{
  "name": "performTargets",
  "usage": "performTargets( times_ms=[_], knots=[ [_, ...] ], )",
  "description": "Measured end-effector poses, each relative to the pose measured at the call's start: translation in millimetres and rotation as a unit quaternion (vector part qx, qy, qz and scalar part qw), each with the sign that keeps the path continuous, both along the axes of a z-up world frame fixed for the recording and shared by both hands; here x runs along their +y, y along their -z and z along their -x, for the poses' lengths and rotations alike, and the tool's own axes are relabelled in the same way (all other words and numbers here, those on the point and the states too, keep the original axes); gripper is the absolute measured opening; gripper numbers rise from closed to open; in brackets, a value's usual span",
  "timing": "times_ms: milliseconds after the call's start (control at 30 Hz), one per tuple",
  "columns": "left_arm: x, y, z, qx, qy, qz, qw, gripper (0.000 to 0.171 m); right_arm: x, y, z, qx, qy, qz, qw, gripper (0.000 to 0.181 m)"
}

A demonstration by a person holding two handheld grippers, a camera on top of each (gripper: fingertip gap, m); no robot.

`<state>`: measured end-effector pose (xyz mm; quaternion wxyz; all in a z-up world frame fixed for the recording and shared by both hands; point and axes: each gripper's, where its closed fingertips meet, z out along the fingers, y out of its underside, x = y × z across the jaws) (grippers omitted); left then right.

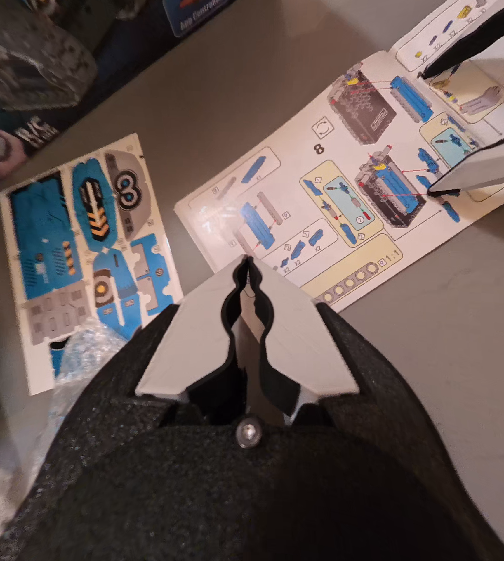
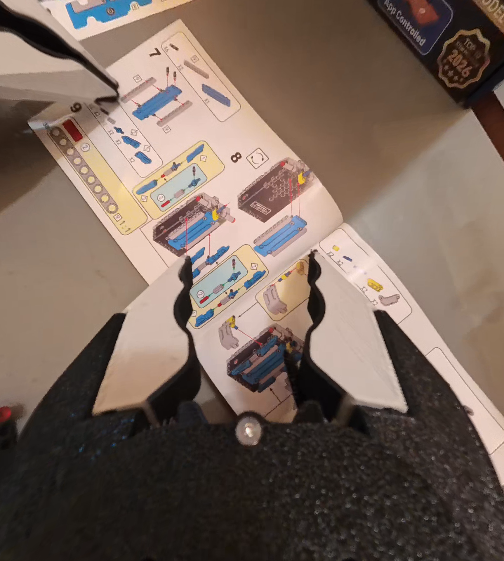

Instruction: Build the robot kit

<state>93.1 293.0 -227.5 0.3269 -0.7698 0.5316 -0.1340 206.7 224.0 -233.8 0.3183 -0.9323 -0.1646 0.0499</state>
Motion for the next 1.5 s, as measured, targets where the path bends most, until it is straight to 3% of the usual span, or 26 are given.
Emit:
performTargets(
  times_ms=[67,133,200,267,500,667,967,1500],
  knots=[
    [-4.7,-7.6,-5.7,-0.013,0.019,-0.019,1.0,0.0,0.0,0.1,-0.1,0.0,0.002,-0.001,1.0,0.076],
    [-19.9,-9.4,-15.0,-0.042,0.039,0.022,0.998,0.0,0.0,0.2,-0.2,0.002,0.003,-0.002,1.0,0.076],
    [-26.6,2.2,-13.5,-0.027,0.04,0.06,0.997,0.0,0.3,-0.3,-0.1,-0.001,0.0,-0.007,1.0,0.076],
    [-24.2,4.2,-10.6,-0.018,0.043,0.049,0.998,0.0,0.2,-2.5,-0.1,-0.007,-0.008,-0.015,1.0,0.075],
    [-24.1,4.5,-10.7,-0.012,0.041,0.047,0.998,0.0,5.2,-38.5,-1.1,0.004,-0.042,-0.091,0.995,0.057],
    [-22.8,4.6,-8.2,-0.002,0.033,0.041,0.999,0.0,0.4,0.1,5.6,0.01,-0.054,-0.011,0.998,0.063],
    [-19.7,5.0,-2.9,0.013,0.02,0.038,0.999,0.0,1.3,0.4,6.6,0.022,-0.036,-0.011,0.999,0.063],
    [-12.6,4.9,3.8,0.08,0.021,-0.054,0.995,0.0,2.0,-1.4,6.8,0.019,-0.02,-0.015,1.0,0.063]
  ],
)
